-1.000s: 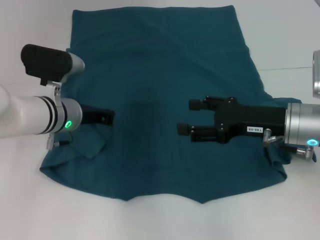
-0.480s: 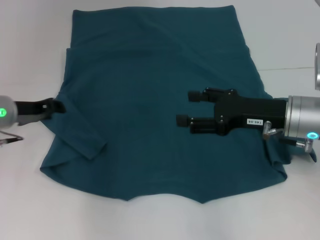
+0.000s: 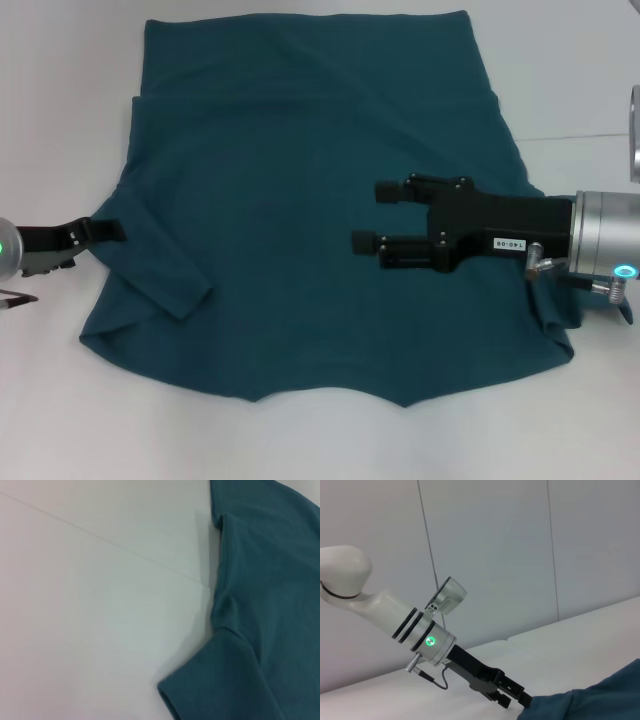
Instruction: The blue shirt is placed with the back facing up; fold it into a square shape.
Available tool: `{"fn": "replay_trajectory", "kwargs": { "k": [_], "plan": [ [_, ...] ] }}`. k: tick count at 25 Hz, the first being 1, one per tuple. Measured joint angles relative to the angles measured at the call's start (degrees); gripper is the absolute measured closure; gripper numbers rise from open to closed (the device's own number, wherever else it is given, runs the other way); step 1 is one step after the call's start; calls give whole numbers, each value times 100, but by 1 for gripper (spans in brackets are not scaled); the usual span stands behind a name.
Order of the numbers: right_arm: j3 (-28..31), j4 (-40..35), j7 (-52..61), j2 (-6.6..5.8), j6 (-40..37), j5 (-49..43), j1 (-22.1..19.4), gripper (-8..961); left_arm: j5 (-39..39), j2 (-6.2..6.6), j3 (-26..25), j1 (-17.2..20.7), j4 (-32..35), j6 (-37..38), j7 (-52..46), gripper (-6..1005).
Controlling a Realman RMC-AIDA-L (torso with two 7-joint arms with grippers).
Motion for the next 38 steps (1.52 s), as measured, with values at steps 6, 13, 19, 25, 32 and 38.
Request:
{"fn": "replay_trajectory", "kwargs": {
  "k": [6,13,19,25,32,38],
  "plan": [
    [9,0,0,2,-3,0,-30,72,34,2,34,-151,-191,-23,26,121],
    [11,0,2,9,1,-1,-39,72,119,-17,35,-269,-351,-30,42,105],
    [-3,12,2,9,30,0,-3,72,232,-21,46,-290,-356,45,43,105],
    [-6,46,-36,9,38,0,14,72,254,-56,45,-326,-366,98,64,107],
    [8,57,-39,9,34,0,11,72,235,-138,51,-421,-374,88,241,131],
    [4,71,-40,17,39,4,7,72,210,-236,41,-479,-346,-194,437,154]
  ]
}}
